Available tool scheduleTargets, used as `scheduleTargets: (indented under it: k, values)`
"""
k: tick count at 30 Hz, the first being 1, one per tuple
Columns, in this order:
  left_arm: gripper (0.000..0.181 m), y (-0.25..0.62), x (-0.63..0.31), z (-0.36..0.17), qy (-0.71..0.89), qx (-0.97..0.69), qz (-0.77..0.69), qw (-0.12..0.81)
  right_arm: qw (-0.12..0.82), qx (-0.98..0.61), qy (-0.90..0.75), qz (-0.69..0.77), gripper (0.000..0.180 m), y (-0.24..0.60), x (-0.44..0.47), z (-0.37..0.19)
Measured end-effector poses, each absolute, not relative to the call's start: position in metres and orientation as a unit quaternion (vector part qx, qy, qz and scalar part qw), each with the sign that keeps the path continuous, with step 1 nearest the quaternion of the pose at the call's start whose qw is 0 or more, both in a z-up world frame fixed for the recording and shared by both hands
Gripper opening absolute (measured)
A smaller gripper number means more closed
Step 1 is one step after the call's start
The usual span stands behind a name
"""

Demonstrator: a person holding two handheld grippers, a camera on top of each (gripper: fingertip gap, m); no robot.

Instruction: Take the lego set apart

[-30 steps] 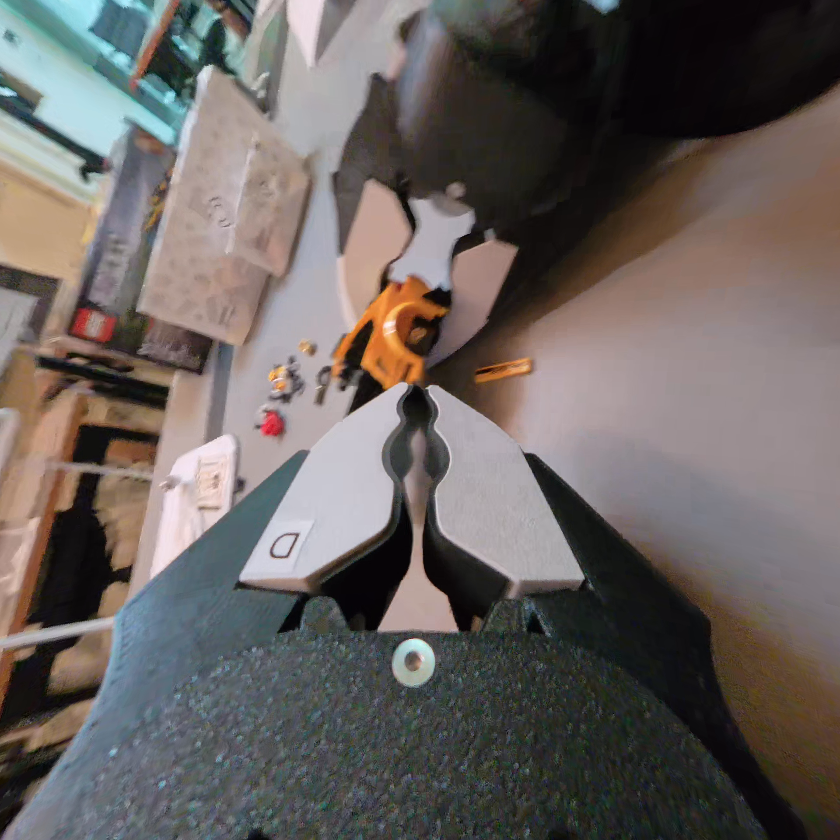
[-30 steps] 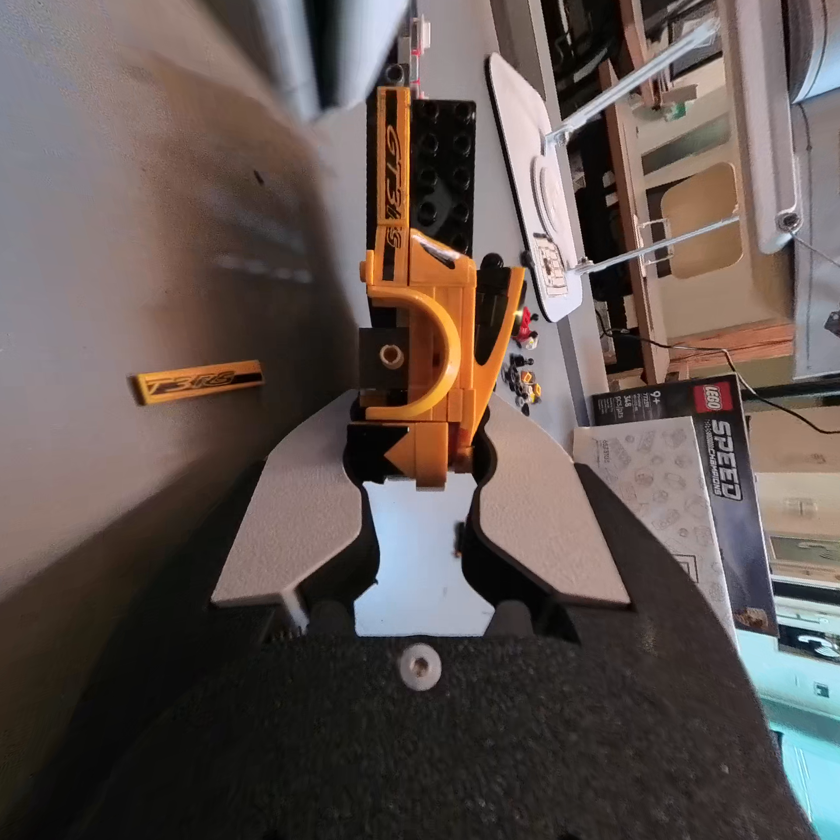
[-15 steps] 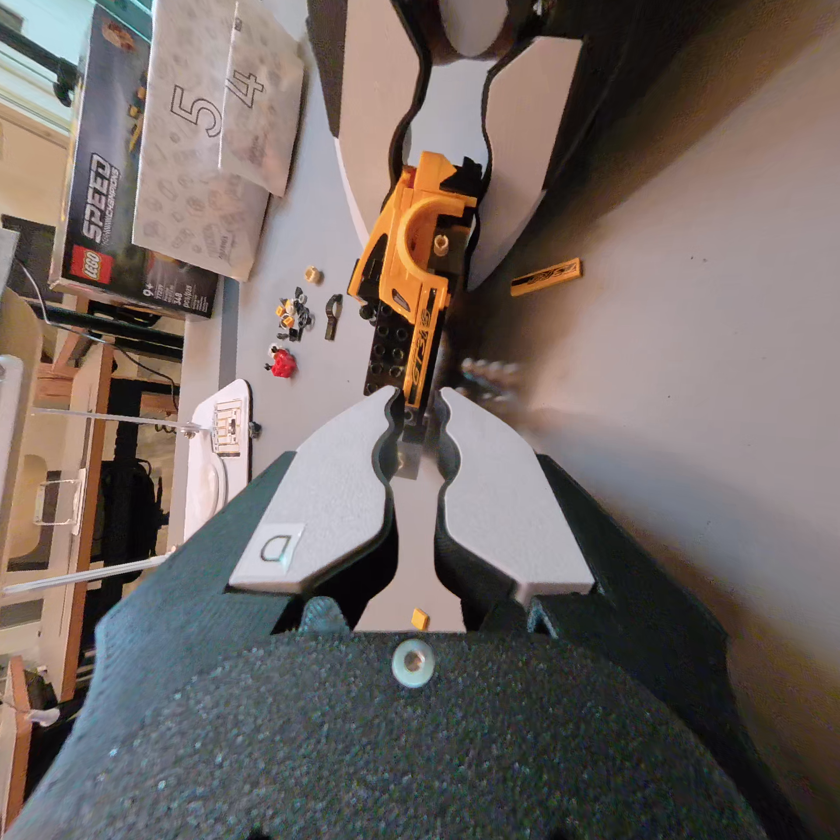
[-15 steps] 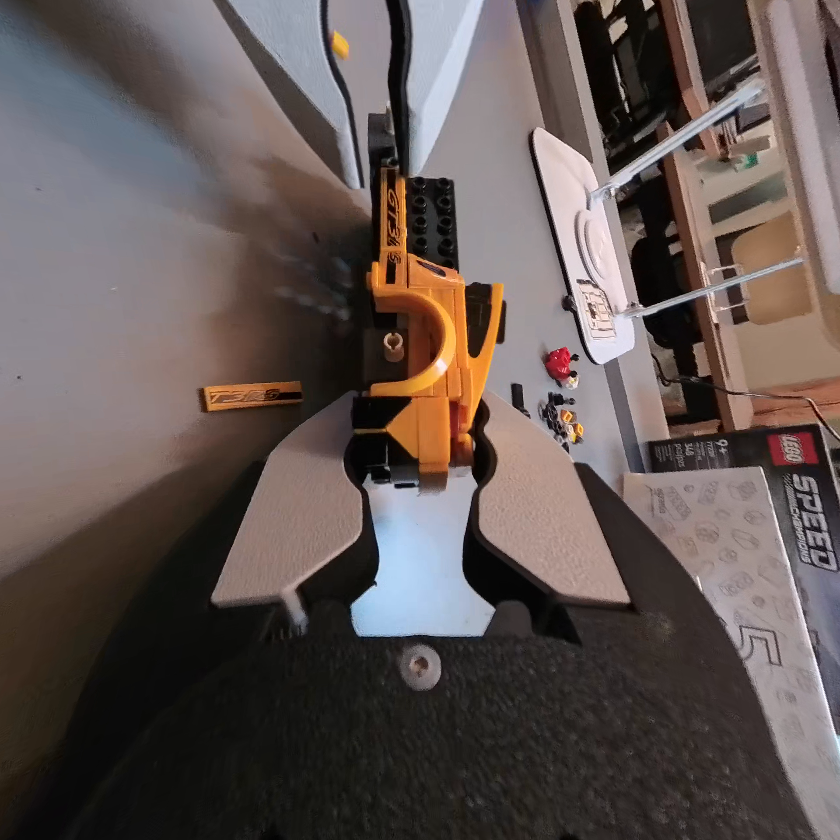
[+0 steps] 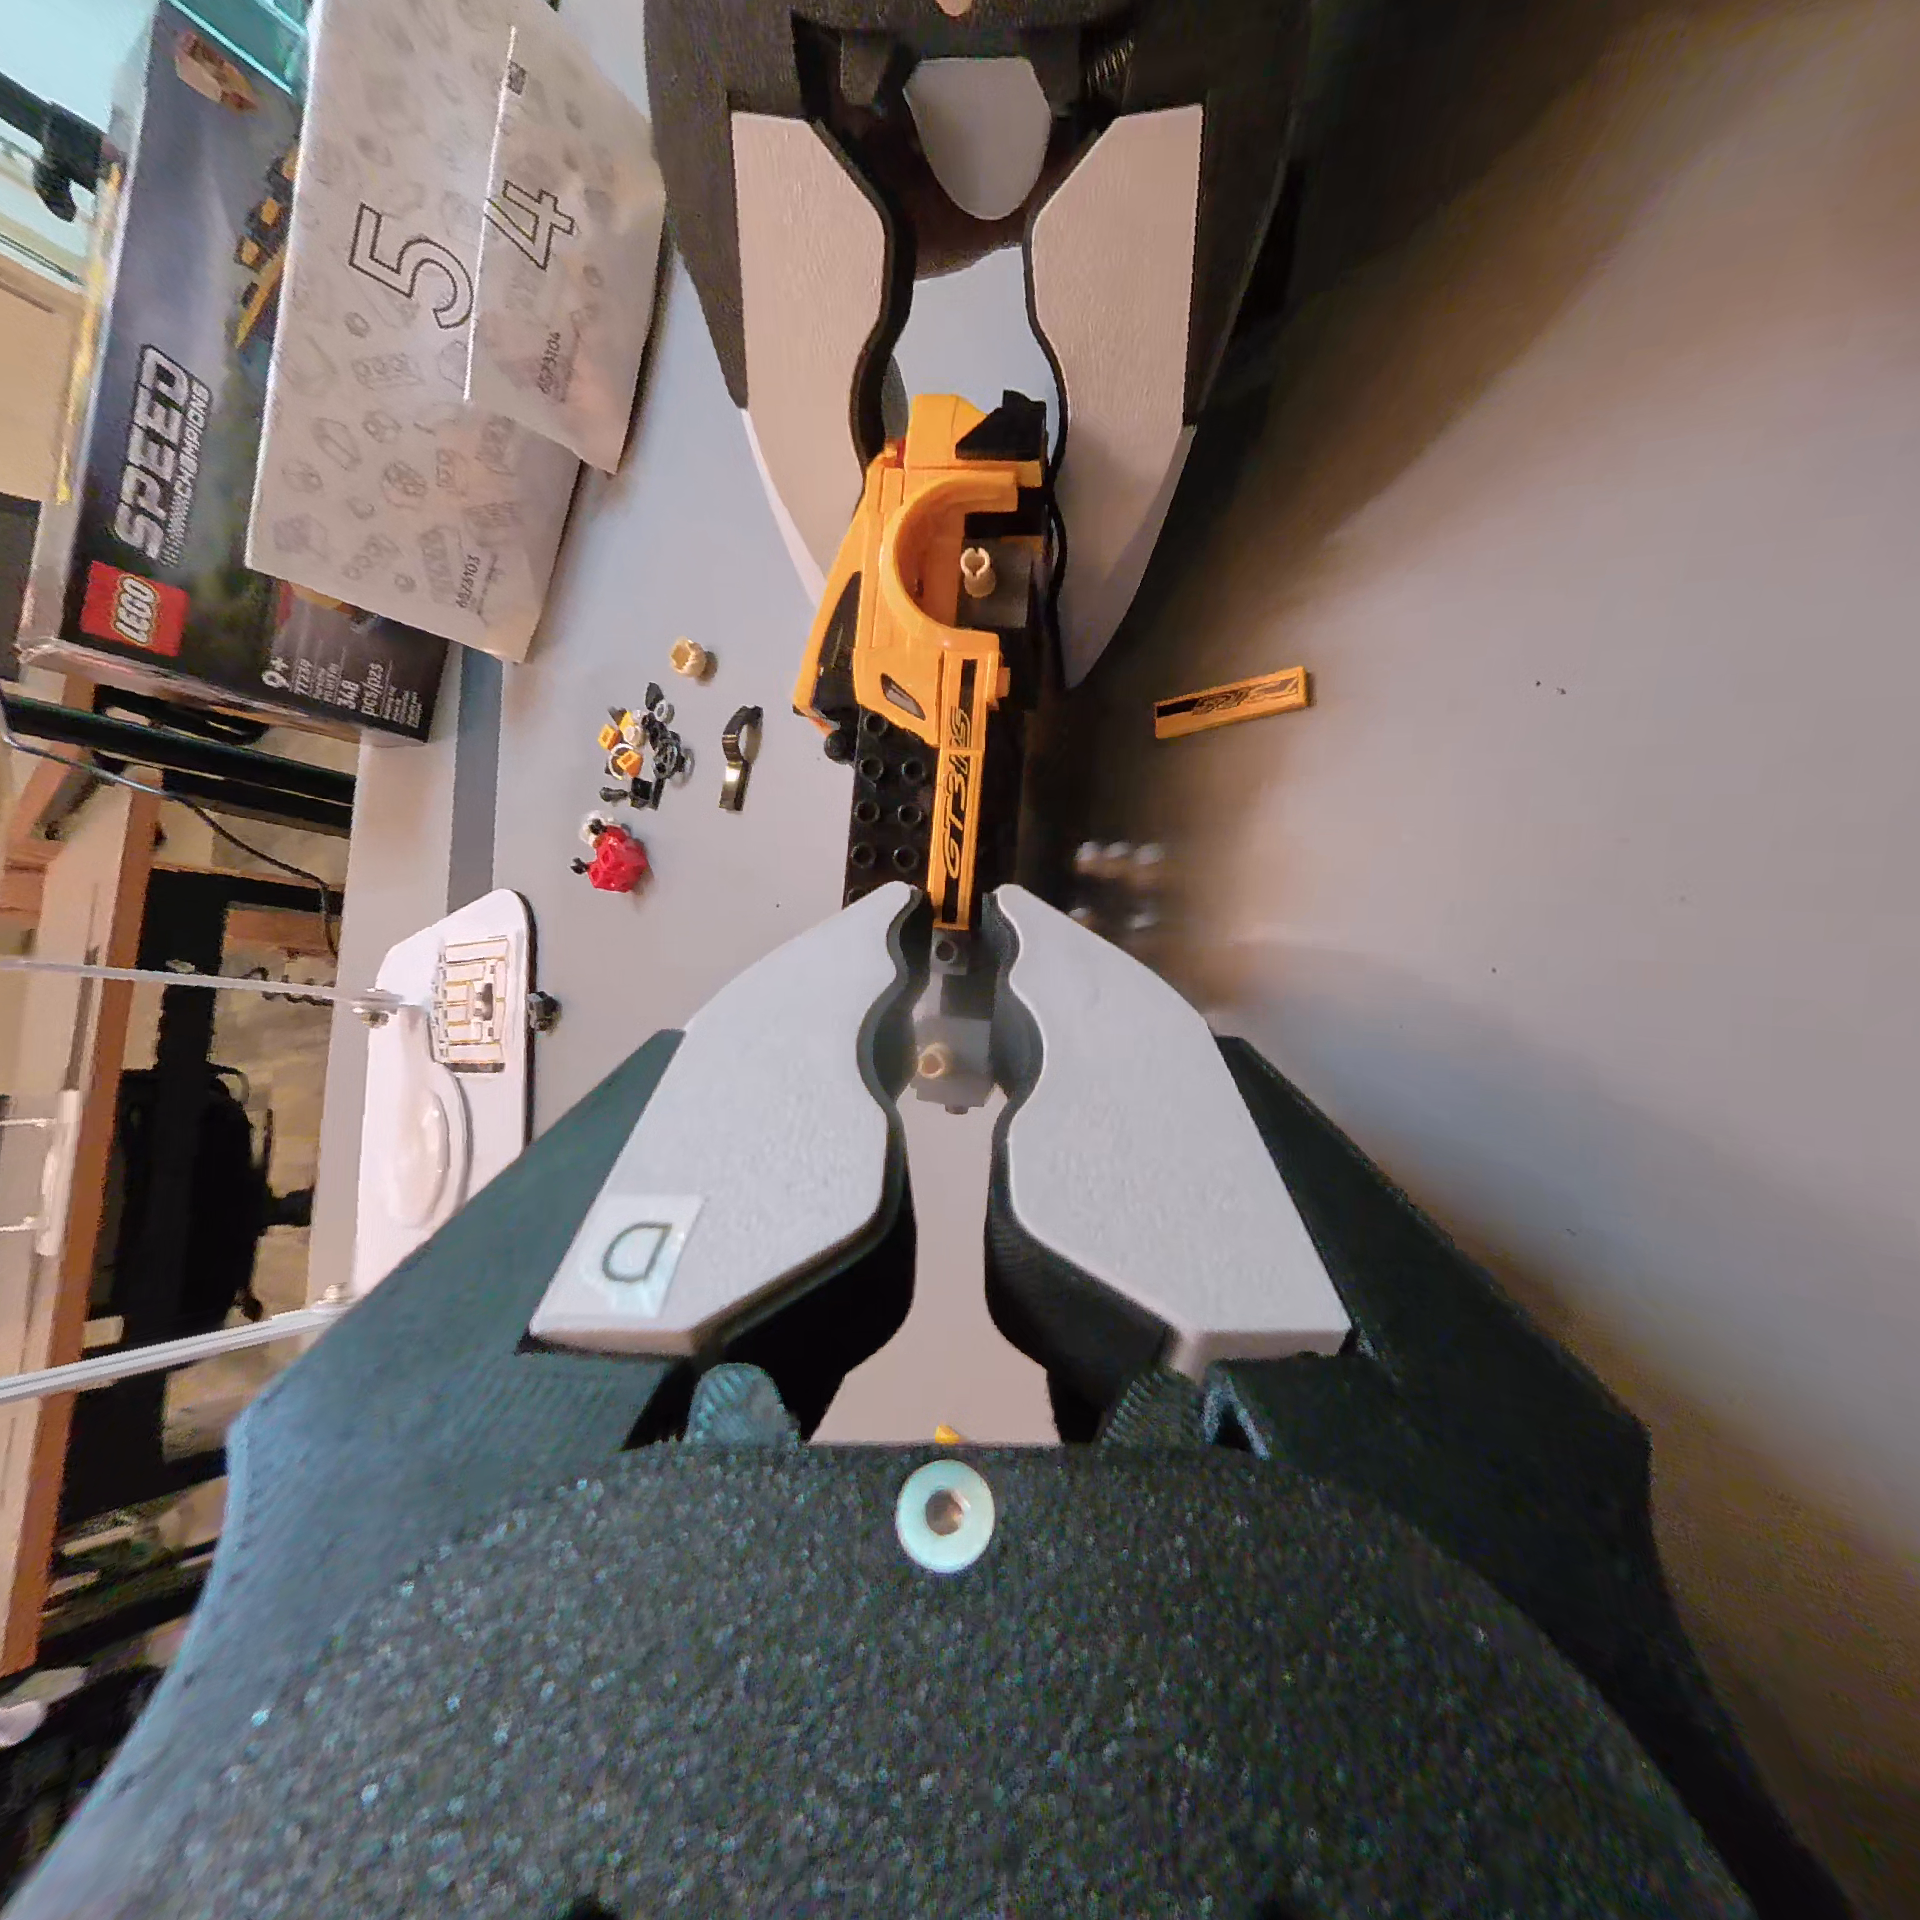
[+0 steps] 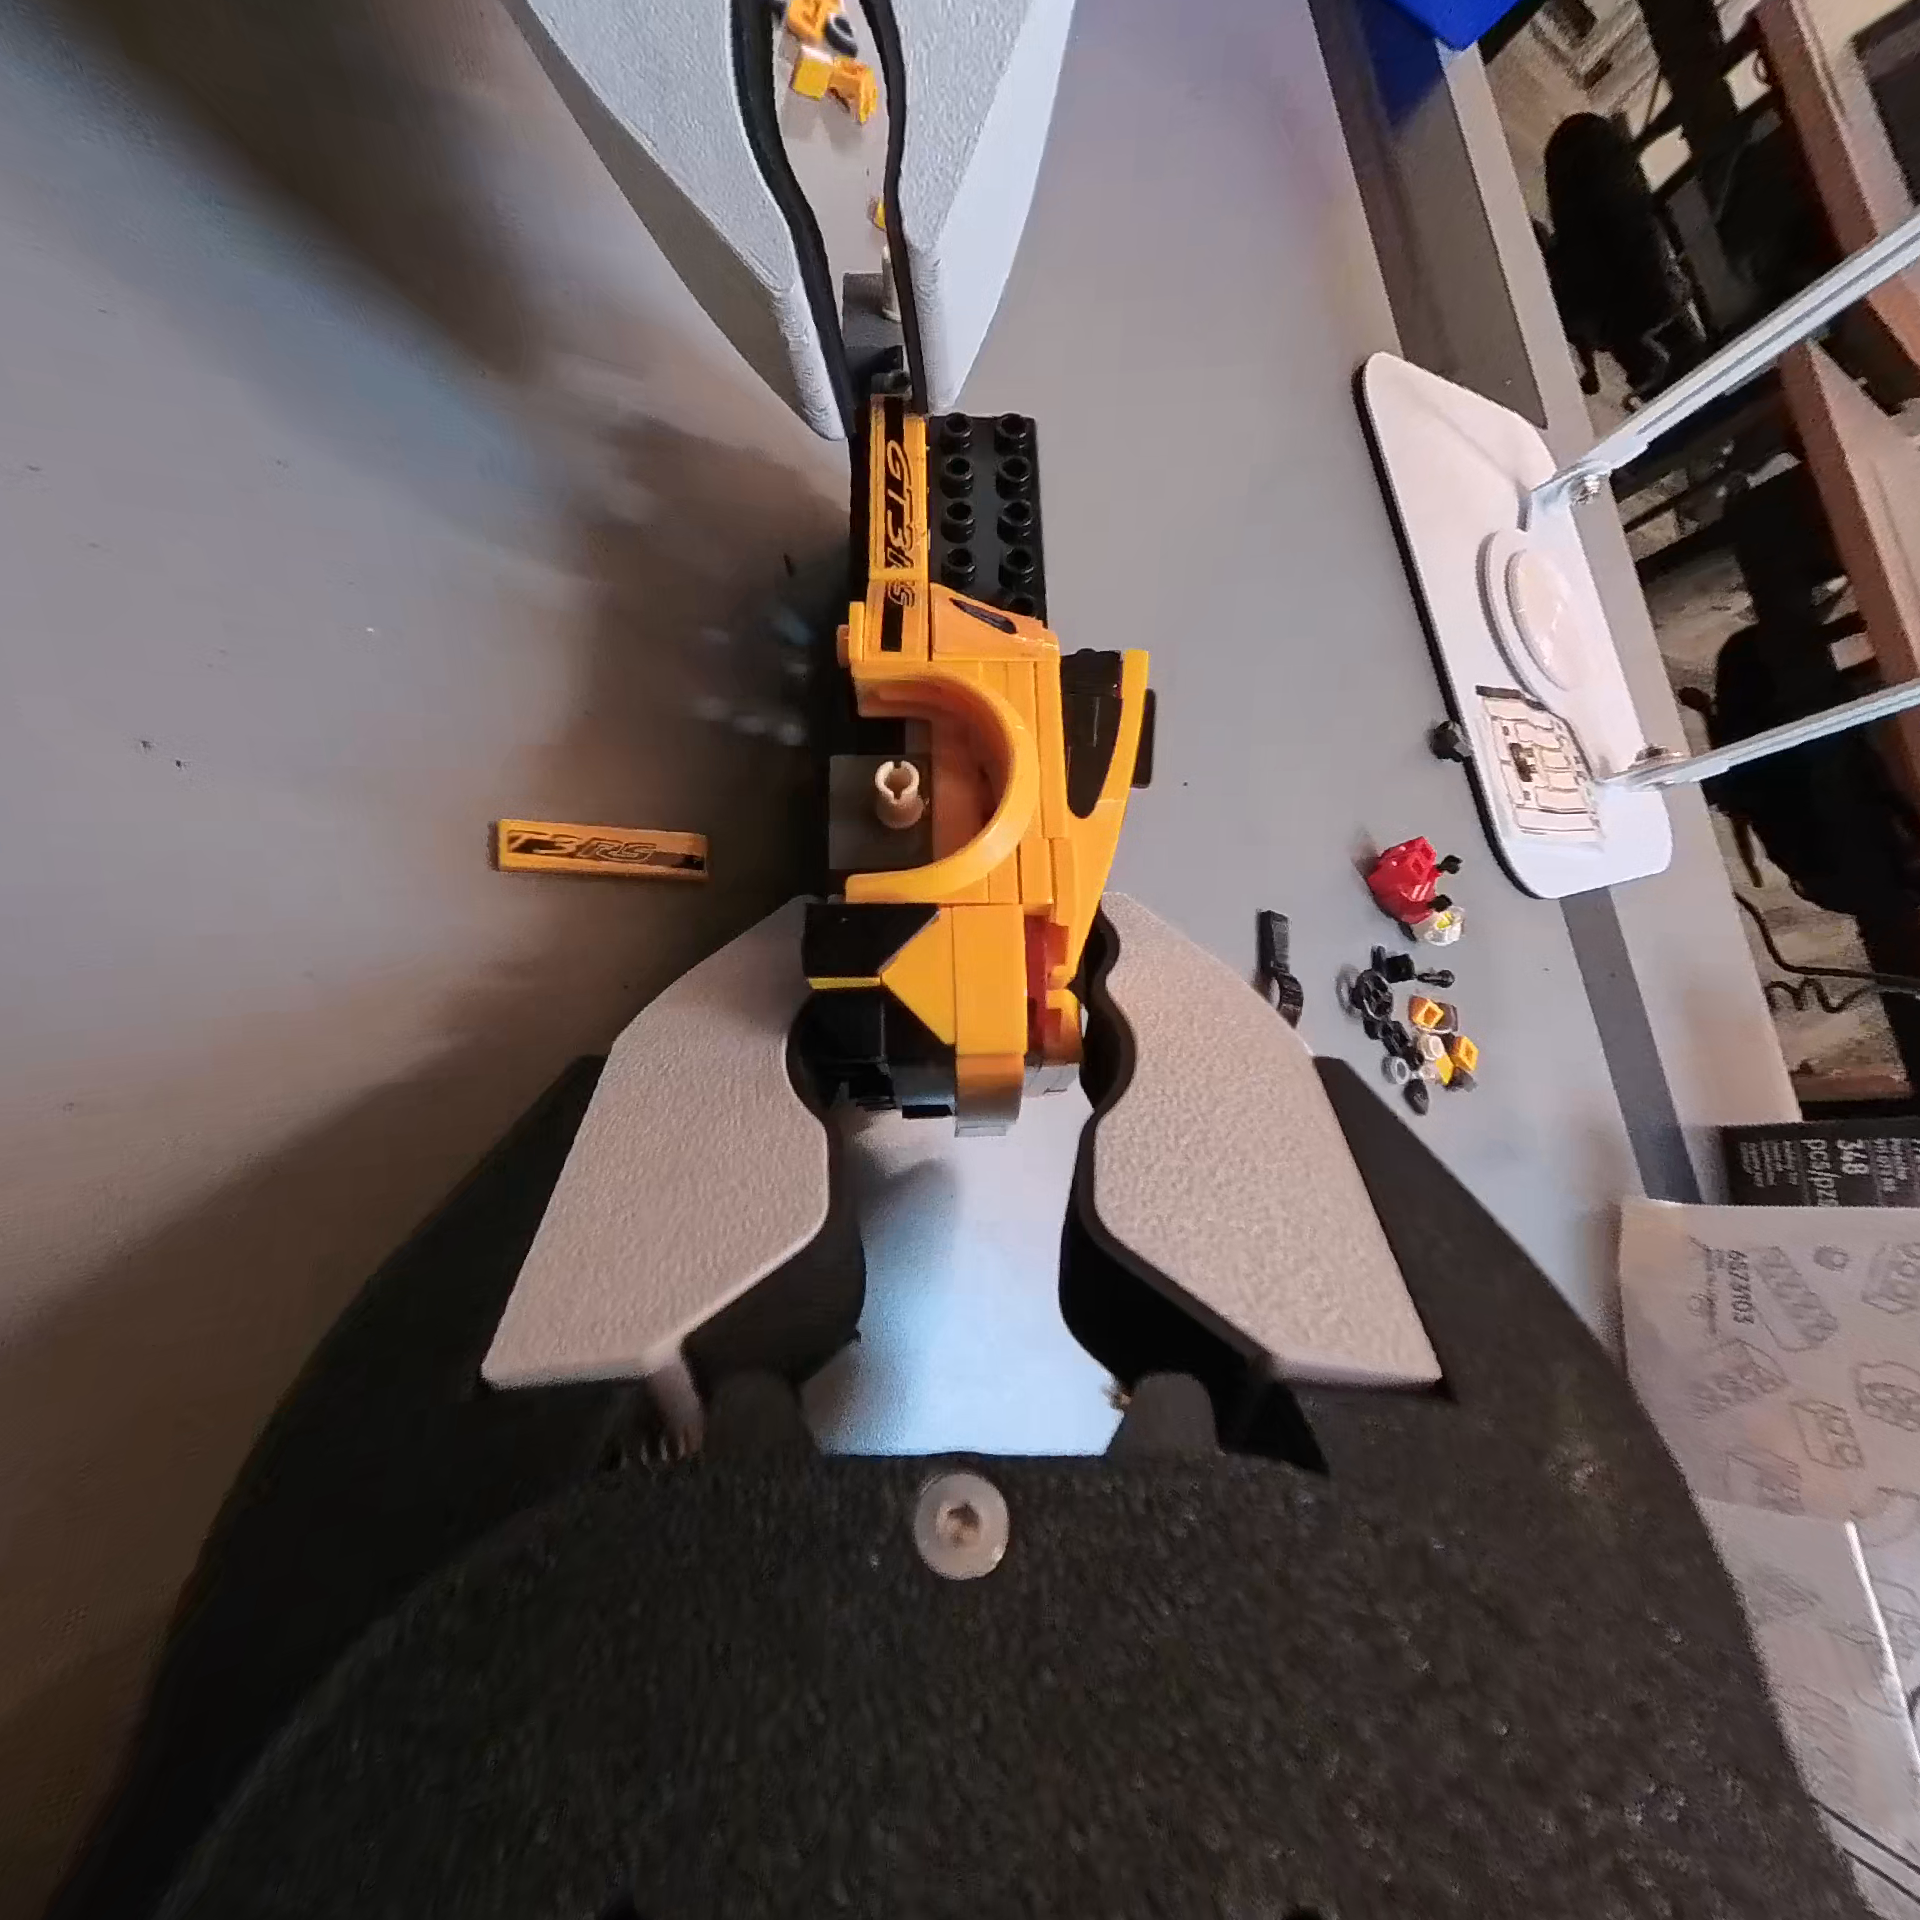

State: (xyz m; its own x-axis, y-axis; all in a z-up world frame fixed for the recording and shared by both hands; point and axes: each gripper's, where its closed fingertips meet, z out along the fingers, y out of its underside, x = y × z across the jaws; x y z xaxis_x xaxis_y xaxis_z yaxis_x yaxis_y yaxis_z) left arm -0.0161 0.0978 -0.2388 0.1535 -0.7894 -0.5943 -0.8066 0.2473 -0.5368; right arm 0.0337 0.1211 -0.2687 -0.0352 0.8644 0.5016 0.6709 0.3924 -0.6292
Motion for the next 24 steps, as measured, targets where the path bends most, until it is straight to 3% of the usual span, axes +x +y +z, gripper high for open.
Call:
scheduleTargets:
  k: [7, 14, 18, 20, 24]
  values:
    - [0.007, 0.099, -0.012, -0.247, 0.642, -0.638, 0.003, 0.425, 0.412, -0.559, -0.709, 0.124, 0.061, 0.120, 0.039, -0.266]
    - [0.006, 0.095, -0.010, -0.245, 0.634, -0.646, -0.013, 0.425, 0.458, -0.510, -0.728, 0.019, 0.065, 0.118, 0.038, -0.258]
    - [0.000, 0.085, 0.002, -0.229, 0.627, -0.641, -0.077, 0.436, 0.469, -0.503, -0.722, 0.072, 0.042, 0.107, 0.033, -0.248]
    - [0.000, 0.090, -0.003, -0.225, 0.629, -0.644, -0.053, 0.432, 0.451, -0.517, -0.717, 0.122, 0.041, 0.103, 0.034, -0.248]
    - [0.034, 0.090, -0.008, -0.221, 0.622, -0.657, -0.083, 0.419, 0.432, -0.542, -0.695, 0.192, 0.040, 0.105, 0.038, -0.248]
